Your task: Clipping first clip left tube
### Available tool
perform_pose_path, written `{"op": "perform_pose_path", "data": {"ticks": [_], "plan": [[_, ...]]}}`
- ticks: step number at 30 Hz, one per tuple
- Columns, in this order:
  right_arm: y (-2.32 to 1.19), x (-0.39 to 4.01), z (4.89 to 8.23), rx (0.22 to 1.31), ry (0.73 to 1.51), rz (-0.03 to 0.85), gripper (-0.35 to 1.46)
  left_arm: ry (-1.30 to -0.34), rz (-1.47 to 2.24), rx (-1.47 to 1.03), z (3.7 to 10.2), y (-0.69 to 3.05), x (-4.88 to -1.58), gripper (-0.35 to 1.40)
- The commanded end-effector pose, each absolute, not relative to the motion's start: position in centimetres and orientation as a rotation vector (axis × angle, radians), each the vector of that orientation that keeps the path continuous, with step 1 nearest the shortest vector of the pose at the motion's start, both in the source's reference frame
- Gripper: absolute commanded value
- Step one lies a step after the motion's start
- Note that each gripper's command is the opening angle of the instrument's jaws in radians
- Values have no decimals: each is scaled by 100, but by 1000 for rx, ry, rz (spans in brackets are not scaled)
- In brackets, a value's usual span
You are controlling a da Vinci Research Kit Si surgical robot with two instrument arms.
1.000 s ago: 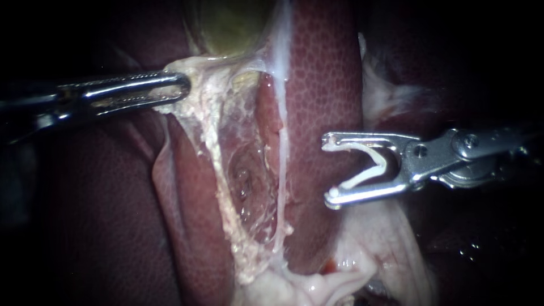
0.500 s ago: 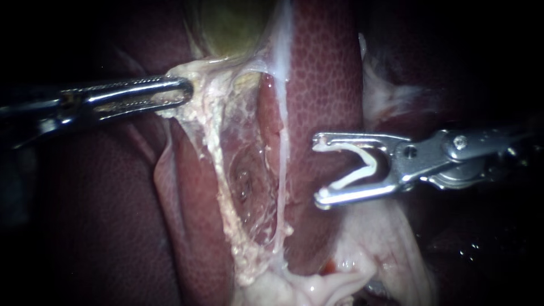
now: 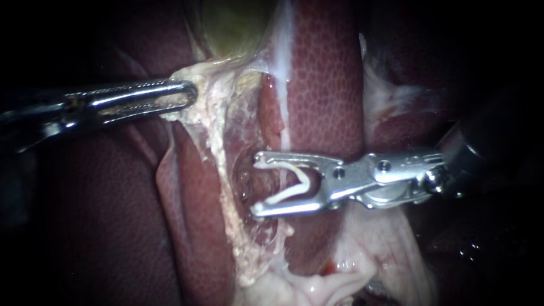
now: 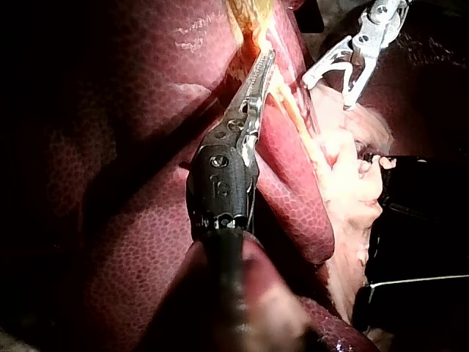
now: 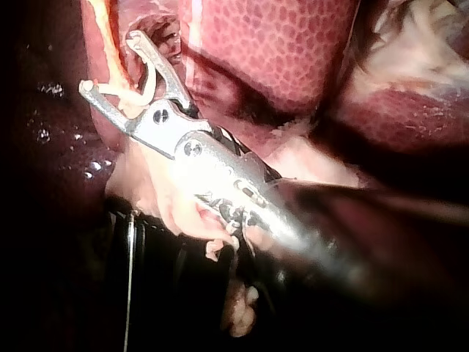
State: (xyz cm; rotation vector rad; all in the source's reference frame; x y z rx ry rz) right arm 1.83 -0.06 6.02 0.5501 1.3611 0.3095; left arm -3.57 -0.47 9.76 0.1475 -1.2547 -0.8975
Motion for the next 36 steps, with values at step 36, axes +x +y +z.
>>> {"op": "perform_pose_path", "data": {"ticks": [36], "plan": [[-46,238,636,696,1371,273,60,-1255,-897,147,976,-49,-358,-35]]}}
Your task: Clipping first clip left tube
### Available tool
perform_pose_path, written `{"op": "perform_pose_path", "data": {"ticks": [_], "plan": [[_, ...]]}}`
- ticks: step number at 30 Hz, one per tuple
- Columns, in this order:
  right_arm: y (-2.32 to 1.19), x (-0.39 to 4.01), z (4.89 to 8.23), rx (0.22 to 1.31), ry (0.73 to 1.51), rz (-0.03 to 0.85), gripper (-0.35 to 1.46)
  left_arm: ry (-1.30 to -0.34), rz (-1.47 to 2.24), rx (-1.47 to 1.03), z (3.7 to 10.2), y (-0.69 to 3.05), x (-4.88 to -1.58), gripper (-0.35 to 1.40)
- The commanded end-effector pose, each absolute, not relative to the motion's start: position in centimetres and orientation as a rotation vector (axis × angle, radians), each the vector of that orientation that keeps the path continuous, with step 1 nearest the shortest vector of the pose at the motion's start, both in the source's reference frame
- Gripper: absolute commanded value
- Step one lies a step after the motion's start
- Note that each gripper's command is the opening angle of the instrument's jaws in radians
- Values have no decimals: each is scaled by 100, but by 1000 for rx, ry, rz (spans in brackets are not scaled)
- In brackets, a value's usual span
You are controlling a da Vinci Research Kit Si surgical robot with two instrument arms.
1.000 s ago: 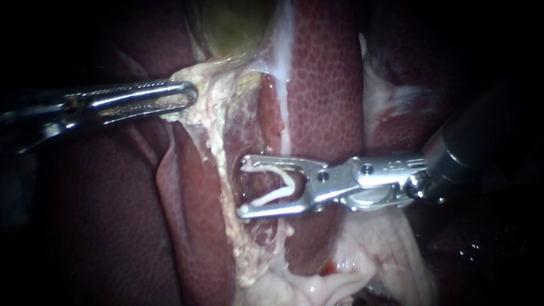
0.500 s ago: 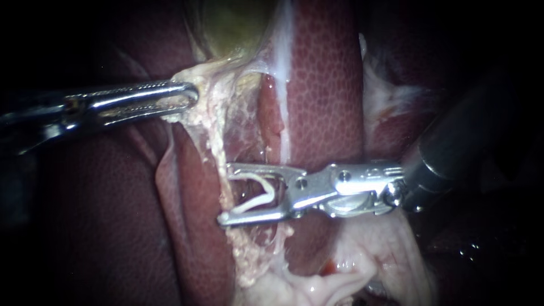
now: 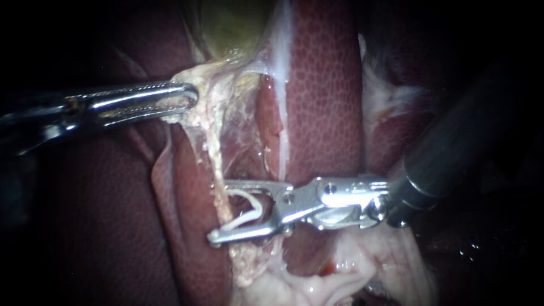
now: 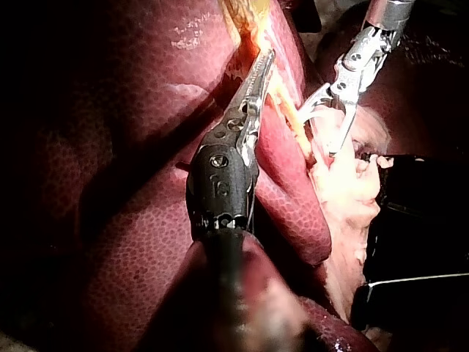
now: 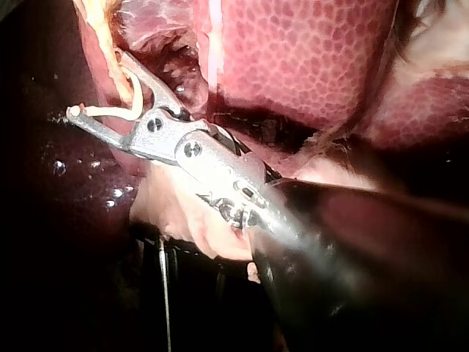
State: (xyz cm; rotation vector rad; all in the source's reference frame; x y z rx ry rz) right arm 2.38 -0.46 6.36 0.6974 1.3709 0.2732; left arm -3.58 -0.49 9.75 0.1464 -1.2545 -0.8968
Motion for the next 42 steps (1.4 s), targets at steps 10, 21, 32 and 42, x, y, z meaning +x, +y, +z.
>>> {"op": "perform_pose_path", "data": {"ticks": [10,21,32,42], "plan": [[-64,245,641,775,1371,240,58,-1255,-897,147,979,-48,-358,-35],[-67,254,652,772,1346,234,57,-1255,-897,145,979,-48,-359,-35],[-65,247,654,800,1276,230,10,-1254,-897,144,980,-49,-360,-35],[-61,243,650,836,1228,248,-35,-1254,-897,144,981,-50,-360,-35]]}}
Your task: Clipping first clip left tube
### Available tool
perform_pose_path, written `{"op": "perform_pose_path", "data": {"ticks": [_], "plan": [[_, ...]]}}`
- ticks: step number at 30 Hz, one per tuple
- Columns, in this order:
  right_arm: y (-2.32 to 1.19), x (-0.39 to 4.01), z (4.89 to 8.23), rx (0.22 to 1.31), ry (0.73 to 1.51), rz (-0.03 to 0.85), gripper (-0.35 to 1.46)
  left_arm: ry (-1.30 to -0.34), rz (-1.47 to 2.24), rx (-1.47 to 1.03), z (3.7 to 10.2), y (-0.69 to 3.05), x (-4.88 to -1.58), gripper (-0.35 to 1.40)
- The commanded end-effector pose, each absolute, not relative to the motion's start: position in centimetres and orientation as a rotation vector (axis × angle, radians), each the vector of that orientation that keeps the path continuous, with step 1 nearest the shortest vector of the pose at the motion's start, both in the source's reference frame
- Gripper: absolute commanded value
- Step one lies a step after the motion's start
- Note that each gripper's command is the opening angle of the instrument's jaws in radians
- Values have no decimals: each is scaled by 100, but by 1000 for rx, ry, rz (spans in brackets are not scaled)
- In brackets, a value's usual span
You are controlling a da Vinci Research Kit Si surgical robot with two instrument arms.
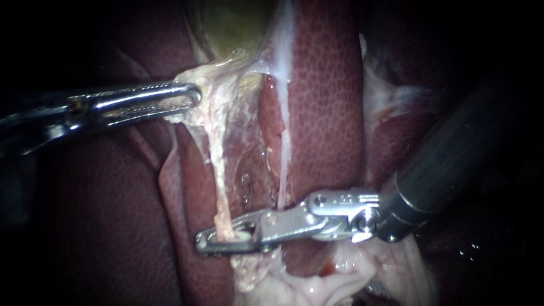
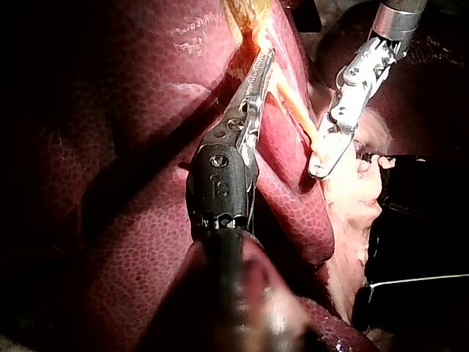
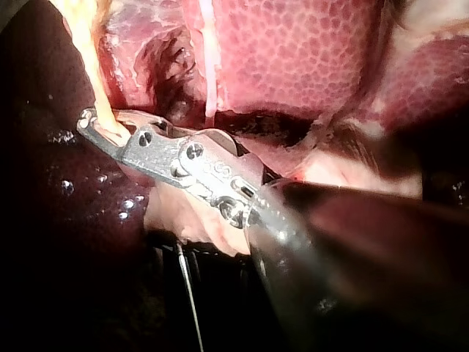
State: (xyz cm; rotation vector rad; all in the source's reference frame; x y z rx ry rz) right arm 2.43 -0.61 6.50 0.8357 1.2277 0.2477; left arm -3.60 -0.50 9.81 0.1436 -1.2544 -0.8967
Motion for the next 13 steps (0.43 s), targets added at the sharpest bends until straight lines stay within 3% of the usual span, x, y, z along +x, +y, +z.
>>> {"op": "perform_pose_path", "data": {"ticks": [1,13], "plan": [[-61,243,650,836,1228,247,-35,-1254,-897,144,981,-50,-360,-35],[-60,243,652,840,1226,251,-35,-1254,-897,143,980,-50,-360,-35]]}}
